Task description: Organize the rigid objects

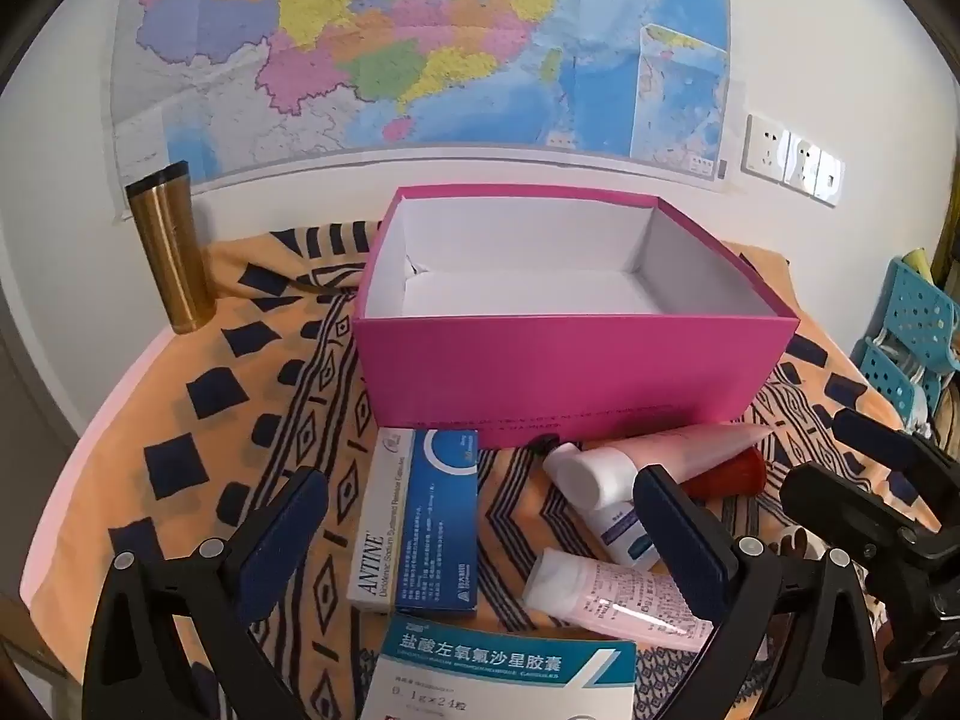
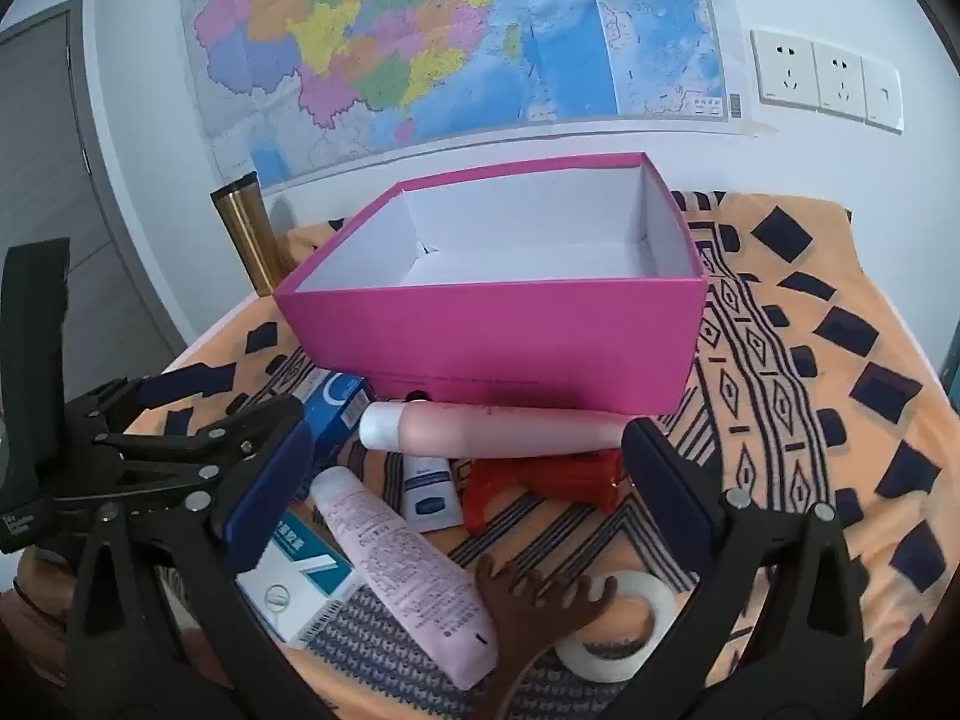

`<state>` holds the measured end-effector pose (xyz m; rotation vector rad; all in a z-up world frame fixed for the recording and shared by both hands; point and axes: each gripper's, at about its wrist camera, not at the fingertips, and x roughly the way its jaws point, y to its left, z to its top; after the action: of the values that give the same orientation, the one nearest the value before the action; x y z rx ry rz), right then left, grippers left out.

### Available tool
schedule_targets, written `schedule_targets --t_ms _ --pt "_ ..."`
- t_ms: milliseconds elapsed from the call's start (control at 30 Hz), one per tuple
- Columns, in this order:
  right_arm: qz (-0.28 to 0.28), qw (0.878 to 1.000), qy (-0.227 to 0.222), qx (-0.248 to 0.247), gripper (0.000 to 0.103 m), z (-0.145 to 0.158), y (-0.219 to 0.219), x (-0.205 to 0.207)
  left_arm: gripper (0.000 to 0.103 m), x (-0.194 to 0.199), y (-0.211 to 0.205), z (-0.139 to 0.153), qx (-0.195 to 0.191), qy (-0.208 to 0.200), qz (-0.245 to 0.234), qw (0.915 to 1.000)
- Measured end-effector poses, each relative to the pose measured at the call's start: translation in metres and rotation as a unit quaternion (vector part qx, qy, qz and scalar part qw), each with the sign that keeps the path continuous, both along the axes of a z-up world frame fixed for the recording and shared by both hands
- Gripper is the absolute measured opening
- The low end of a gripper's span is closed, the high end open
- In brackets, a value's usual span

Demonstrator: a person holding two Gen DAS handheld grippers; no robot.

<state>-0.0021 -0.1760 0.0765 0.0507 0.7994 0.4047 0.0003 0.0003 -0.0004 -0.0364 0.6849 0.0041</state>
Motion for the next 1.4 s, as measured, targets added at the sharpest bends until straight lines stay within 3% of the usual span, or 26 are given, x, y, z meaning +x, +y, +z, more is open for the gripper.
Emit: schedule_targets --t_ms 33,67,433,1400 --pt "-0.001 1.000 -0.001 -0.003 0.103 0.0000 0.0009 0.0003 0.103 0.0007 0.0000 -0.0005 0.001 0.002 0.000 1.0000" --pt "-0.003 0.999 -0.015 0.032 0.103 0.0010 -0.0026 -0.0013 0.103 0.0017 0.0002 -0.0012 -0.001 0.005 -0.002 1.0000" --pt "-0.003 1.000 0.001 0.010 0.103 -0.0026 0.0037 -0.0036 0.103 -0.0024 0.0061 -0.0003 0.002 -0.002 0.008 1.0000" --pt "0.001 1.000 0.007 0.016 0.103 -0.0067 0.0039 -0.0056 0.103 -0.0046 0.0081 -0.0045 0.002 -0.002 0.007 1.0000"
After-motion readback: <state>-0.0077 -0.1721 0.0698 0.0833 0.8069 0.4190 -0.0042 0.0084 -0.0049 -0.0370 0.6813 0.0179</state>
